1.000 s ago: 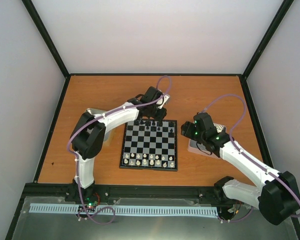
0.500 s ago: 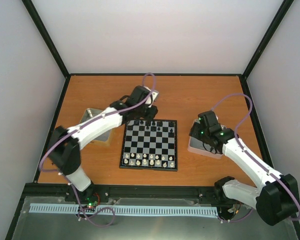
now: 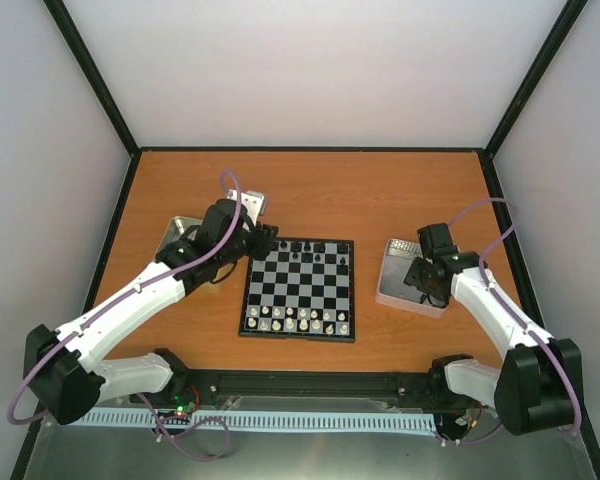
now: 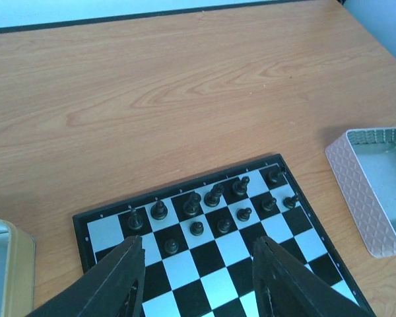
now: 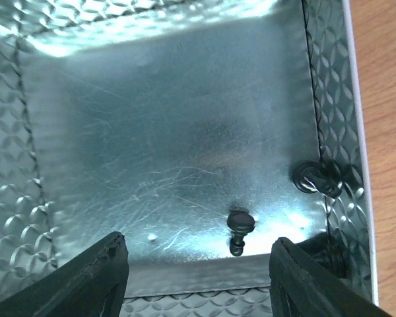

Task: Set up the chess pieces on the board
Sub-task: Pick up the chess piece from the storage box.

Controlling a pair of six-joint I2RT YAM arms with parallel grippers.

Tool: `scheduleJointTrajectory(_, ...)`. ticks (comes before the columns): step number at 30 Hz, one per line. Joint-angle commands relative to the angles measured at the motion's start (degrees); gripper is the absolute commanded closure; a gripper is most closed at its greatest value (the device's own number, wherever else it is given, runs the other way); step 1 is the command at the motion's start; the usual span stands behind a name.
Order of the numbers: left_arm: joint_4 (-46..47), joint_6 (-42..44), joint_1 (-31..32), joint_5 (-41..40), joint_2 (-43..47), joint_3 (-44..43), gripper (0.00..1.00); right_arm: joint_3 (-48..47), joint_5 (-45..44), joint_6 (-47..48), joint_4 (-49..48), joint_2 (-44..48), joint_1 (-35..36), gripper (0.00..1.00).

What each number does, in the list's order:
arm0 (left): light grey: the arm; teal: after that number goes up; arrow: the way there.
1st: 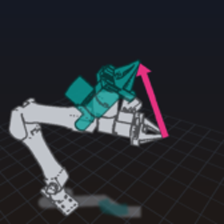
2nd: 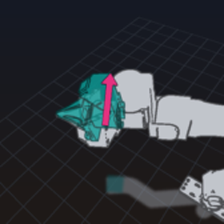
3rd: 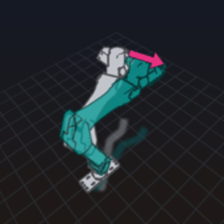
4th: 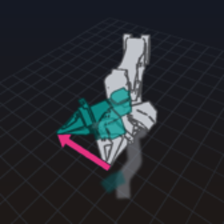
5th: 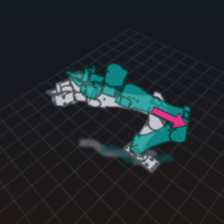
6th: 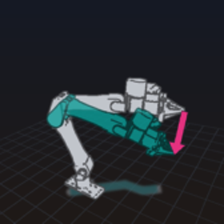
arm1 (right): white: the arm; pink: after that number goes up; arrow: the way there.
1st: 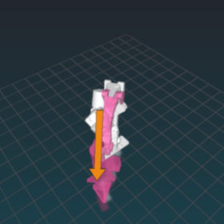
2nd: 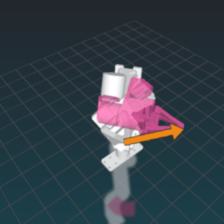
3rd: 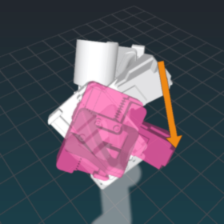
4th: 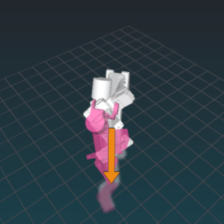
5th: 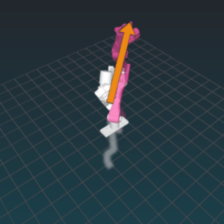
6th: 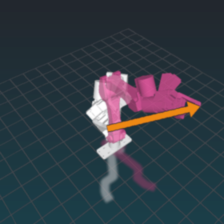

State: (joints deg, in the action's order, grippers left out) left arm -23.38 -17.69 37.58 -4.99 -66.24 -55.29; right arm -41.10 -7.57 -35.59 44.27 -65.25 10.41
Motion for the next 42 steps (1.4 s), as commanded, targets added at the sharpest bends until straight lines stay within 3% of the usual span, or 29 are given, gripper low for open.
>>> scheduleJointTrajectory(1,3.89,-2.23,-0.75,-2.71,-0.41,-2.22,0.54,0.17,-1.03,0.89,0.62,-2.78,-0.78,0.41)
scheduleJointTrajectory(8,8.38,-2.04,-3.04,-3.54,-3.16,-2.88,0.53,-1.62,0.40,2.55,-0.12,-9.27,-2.66,0.35)
scheduleJointTrajectory(12,10.02,-0.52,-6.37,-1.89,-10.21,-7.86,0.53,-3.88,3.72,5.44,-0.35,-13.92,-4.41,0.34)
scheduleJointTrajectory(19,5.60,-1.06,-10.54,2.29,-23.36,-23.32,0.53,-15.87,-1.92,7.25,13.90,-19.13,-4.53,0.35)
scheduleJointTrajectory(24,3.36,2.93,-11.35,2.64,-27.42,-28.67,0.53,-18.78,-8.22,0.13,20.62,-17.86,-4.61,0.46)
scheduleJointTrajectory(30,1.84,3.58,-13.22,5.96,-28.57,-31.28,0.51,-17.03,-6.35,-9.54,20.11,-17.91,-4.61,0.65)
scheduleJointTrajectory(35,1.03,4.20,-13.24,6.41,-27.05,-30.37,0.51,-14.84,-4.74,-15.78,16.82,-19.82,-4.60,0.65)
scheduleJointTrajectory(42,1.38,4.60,-13.24,7.76,-25.20,-29.61,0.51,-14.09,-7.19,-18.89,14.72,-22.14,-5.27,0.59)
